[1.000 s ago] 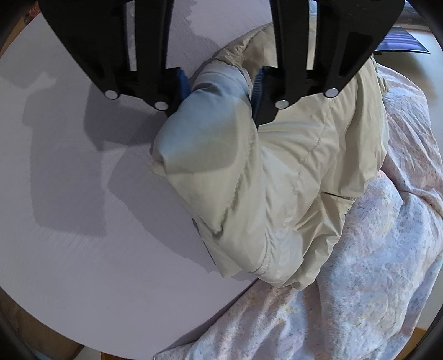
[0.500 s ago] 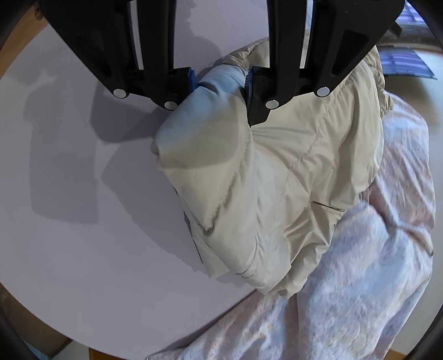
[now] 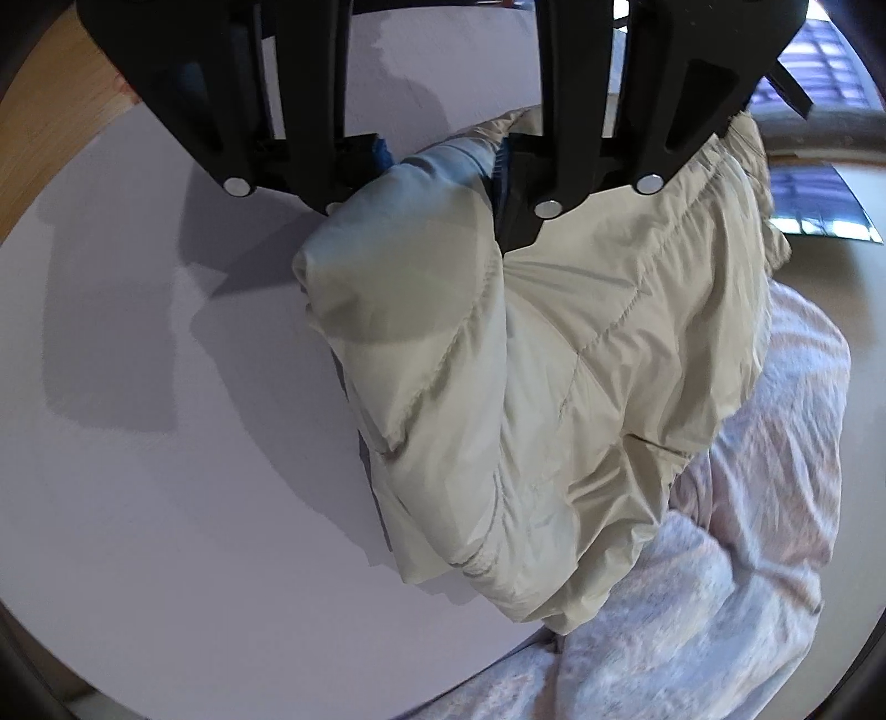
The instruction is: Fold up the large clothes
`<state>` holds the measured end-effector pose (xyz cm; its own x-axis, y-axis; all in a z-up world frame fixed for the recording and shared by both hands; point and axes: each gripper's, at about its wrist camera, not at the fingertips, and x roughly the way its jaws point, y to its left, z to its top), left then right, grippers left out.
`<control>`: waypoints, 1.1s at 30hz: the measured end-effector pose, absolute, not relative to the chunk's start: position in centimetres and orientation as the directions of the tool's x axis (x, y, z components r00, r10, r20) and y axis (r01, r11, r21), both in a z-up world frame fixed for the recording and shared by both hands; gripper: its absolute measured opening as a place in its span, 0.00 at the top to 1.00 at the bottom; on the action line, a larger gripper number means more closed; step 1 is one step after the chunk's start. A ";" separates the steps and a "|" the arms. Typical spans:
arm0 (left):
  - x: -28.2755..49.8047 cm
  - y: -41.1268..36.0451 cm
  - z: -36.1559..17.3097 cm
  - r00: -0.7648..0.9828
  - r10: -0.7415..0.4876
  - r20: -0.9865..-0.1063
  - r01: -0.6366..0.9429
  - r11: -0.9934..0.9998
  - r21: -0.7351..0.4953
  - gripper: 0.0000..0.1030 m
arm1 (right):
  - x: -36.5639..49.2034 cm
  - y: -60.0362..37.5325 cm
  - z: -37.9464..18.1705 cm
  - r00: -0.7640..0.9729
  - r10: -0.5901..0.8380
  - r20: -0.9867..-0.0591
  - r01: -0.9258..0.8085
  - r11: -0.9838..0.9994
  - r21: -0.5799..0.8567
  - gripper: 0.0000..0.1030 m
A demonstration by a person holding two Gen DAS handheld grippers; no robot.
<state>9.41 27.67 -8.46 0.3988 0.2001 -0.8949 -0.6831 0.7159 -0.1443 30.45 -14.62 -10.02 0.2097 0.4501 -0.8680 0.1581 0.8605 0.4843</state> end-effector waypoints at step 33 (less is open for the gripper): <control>9.5 28.5 -9.0 0.383 0.194 -0.903 -0.730 0.663 -0.167 0.26 | 30.5 2.7 -3.8 0.305 0.372 -0.877 -0.409 0.882 0.232 0.38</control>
<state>9.49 28.52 -8.97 0.3827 0.1940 -0.9033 -0.7300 0.6627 -0.1669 30.52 2.74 -3.84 0.3049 0.3721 -0.8767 -0.4094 0.8824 0.2321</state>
